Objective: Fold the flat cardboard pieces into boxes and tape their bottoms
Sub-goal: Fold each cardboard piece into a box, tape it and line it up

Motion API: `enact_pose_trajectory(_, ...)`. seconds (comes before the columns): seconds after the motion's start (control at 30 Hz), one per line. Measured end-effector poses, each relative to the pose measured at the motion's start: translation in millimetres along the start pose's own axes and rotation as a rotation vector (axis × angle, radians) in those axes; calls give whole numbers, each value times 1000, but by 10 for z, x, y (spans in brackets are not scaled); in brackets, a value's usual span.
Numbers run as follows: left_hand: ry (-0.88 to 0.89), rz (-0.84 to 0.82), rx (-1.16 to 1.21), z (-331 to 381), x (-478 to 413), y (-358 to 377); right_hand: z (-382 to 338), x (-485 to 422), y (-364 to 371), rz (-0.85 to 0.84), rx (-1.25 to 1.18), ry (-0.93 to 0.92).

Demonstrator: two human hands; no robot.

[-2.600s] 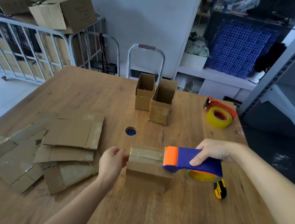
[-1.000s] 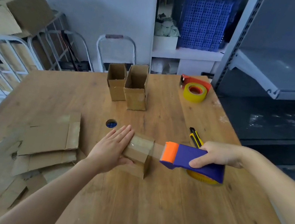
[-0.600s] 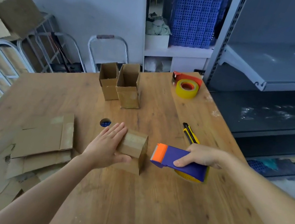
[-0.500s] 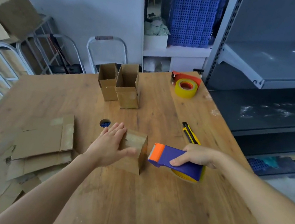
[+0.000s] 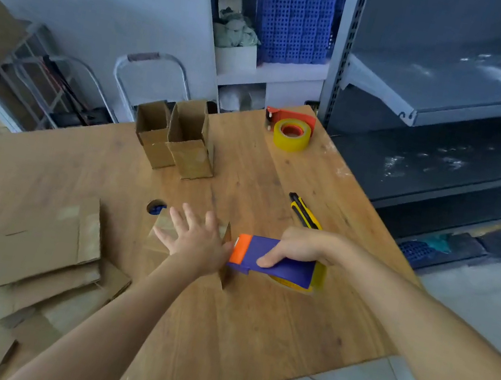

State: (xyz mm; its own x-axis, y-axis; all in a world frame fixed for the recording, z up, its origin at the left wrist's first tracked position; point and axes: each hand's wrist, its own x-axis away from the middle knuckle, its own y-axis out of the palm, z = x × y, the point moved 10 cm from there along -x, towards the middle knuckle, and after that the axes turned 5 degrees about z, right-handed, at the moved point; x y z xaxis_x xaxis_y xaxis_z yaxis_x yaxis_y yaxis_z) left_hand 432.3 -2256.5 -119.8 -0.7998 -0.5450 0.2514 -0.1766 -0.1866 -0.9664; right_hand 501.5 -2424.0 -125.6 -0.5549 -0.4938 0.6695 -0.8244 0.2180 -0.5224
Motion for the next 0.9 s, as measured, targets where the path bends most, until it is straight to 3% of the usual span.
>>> enact_pose_trajectory(0.27, -16, 18, -14, 6, -39, 38, -161, 1, -29, -5, 37, 38)
enact_pose_trajectory(0.73, 9, 22, -7, 24, -48, 35, 55, 44, 110, -30, -280, 173)
enact_pose_trajectory(0.9, 7, 17, -10, 32, -34, 22, 43, 57, 120, -40, -277, 190)
